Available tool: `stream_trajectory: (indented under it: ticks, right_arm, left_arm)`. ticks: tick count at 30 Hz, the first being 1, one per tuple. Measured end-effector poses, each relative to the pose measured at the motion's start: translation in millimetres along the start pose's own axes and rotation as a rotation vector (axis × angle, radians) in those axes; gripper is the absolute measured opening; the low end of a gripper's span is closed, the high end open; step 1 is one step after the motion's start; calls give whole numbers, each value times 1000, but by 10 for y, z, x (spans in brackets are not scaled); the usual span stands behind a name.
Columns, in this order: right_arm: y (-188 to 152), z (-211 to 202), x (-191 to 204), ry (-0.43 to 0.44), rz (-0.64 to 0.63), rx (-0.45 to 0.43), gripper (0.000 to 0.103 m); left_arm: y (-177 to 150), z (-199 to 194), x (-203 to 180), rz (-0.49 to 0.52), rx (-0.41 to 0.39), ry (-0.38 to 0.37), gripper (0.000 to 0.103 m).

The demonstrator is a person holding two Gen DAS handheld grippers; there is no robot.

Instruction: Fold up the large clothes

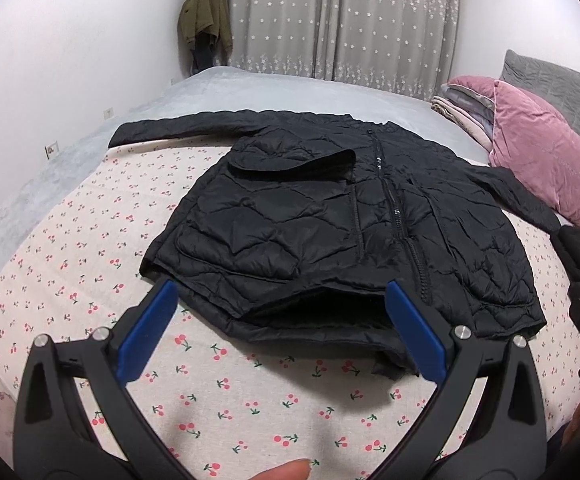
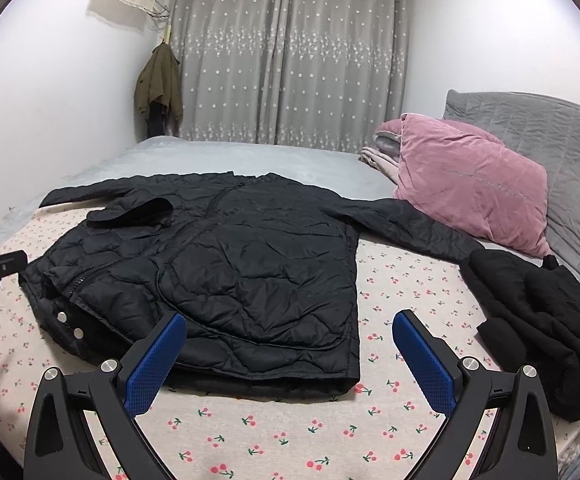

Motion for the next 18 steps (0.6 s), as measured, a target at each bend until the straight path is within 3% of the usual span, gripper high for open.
stream_trajectory:
  ticks: [3,6,10,14,18]
  right_arm:
    - [17,9,-7,-21,-3,-27,103]
    - [-1,137,-59,-68,-24,-4,103]
    - [-169,525,-351,57,193,215,103]
    - [-389,825,-585,179,427,398,103]
    - [-546,995,-704,234,577,480,102]
  left_arm:
    - [17,44,140,-5,22,31,103]
    - [9,169,453,-77,78,69,103]
    - [-243,397,1018,-291,245,90,103]
    - [-482,560,1418,-507,358,113,102]
    - [-438,777,1379,-514,370,64,99]
Point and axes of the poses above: each gripper's, at about its wrist camera, not at the fingertips, and z roughly the way its jaws point, x to its left, y to its top, the point moved 8 cm from there along z, roughly the way its jaws point, and after that the axes turned 8 degrees about z, right-handed, at the moved point
